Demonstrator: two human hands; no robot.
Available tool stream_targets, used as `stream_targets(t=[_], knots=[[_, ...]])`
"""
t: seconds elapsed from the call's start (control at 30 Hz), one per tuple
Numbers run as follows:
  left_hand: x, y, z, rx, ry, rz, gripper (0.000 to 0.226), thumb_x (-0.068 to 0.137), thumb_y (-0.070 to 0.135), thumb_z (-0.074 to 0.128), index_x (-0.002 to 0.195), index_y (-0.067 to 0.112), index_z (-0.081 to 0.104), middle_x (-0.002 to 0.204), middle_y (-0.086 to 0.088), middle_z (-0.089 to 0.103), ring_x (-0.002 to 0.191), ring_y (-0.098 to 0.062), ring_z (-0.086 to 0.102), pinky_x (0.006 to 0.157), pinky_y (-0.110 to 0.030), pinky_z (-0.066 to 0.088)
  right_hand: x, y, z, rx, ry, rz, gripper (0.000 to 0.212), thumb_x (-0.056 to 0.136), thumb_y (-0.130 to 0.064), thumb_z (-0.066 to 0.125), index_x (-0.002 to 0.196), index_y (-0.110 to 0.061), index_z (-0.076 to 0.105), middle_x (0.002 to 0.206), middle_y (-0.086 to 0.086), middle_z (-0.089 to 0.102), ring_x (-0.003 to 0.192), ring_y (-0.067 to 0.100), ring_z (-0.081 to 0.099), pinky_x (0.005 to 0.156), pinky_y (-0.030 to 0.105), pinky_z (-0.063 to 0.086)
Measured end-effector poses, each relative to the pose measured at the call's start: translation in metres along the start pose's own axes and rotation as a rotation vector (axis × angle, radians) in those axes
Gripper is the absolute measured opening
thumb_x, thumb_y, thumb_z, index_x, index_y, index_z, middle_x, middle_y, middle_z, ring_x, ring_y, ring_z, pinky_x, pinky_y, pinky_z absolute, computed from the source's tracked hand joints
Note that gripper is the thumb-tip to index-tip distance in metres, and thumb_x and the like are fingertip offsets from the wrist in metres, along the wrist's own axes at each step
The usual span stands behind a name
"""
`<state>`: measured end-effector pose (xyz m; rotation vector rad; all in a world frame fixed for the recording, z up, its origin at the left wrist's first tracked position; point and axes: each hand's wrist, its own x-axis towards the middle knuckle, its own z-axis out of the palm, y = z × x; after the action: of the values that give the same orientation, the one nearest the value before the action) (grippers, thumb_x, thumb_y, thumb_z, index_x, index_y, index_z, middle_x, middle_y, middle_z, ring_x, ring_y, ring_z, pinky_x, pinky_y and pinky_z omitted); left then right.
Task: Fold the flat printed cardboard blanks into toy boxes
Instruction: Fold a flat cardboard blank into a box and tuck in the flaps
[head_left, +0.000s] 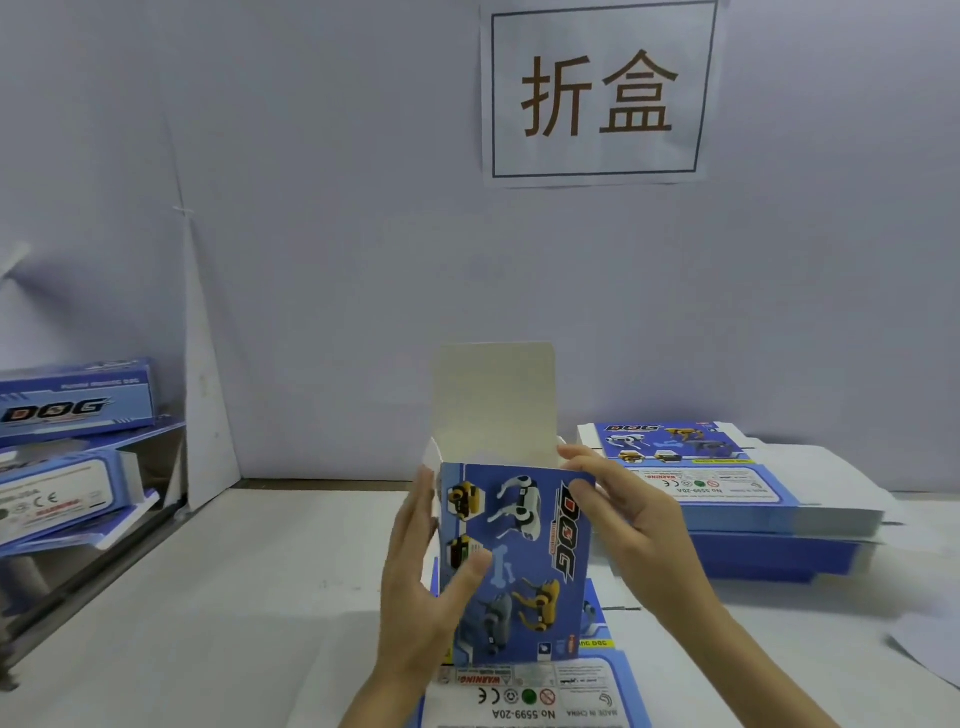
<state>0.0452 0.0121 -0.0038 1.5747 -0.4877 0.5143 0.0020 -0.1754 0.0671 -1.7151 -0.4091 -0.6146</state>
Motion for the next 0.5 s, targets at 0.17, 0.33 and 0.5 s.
stream_targets(t=[0.17,0.33,0.5], knots=[[0.001,-0.017,0.007,-0.119,-0.153,-0.272,0.083,0.057,0.035,0.082,0.131,0.029,0.046,0.110,0.014,0.070,0.093,0.005,0.067,0.062,-0.010,0.052,0.012,-0.019,-0.017,-0.372,0.058,-0.171,0.024,0.090,-0.032,0.064,0.113,-0.039,0.061,0.110,-0.031,0.064,0.110,-0.004,0.059,0.086,0.023,0.054],[-0.004,-0.020,0.004,-0.051,-0.138,-0.211,0.070,0.059,0.037,0.080,0.122,0.031,0.051,0.106,0.034,0.065,0.099,0.012,0.061,0.067,-0.004,0.048,0.086,-0.043,-0.019,-0.368,0.027,-0.003,0.054,0.081,-0.035,0.073,0.129,-0.025,0.050,0.126,-0.007,0.056,0.110,0.010,0.058,0.092,0.025,0.047],[-0.003,-0.016,0.005,-0.055,-0.115,-0.174,0.062,0.059,0.026,0.078,0.114,0.035,0.049,0.098,0.036,0.065,0.096,0.013,0.061,0.065,-0.004,0.048,0.140,-0.032,-0.019,-0.120,-0.246,0.402,0.020,0.083,-0.031,0.072,0.097,-0.021,0.064,0.084,-0.004,0.074,0.074,0.011,0.072,0.063,0.025,0.058]])
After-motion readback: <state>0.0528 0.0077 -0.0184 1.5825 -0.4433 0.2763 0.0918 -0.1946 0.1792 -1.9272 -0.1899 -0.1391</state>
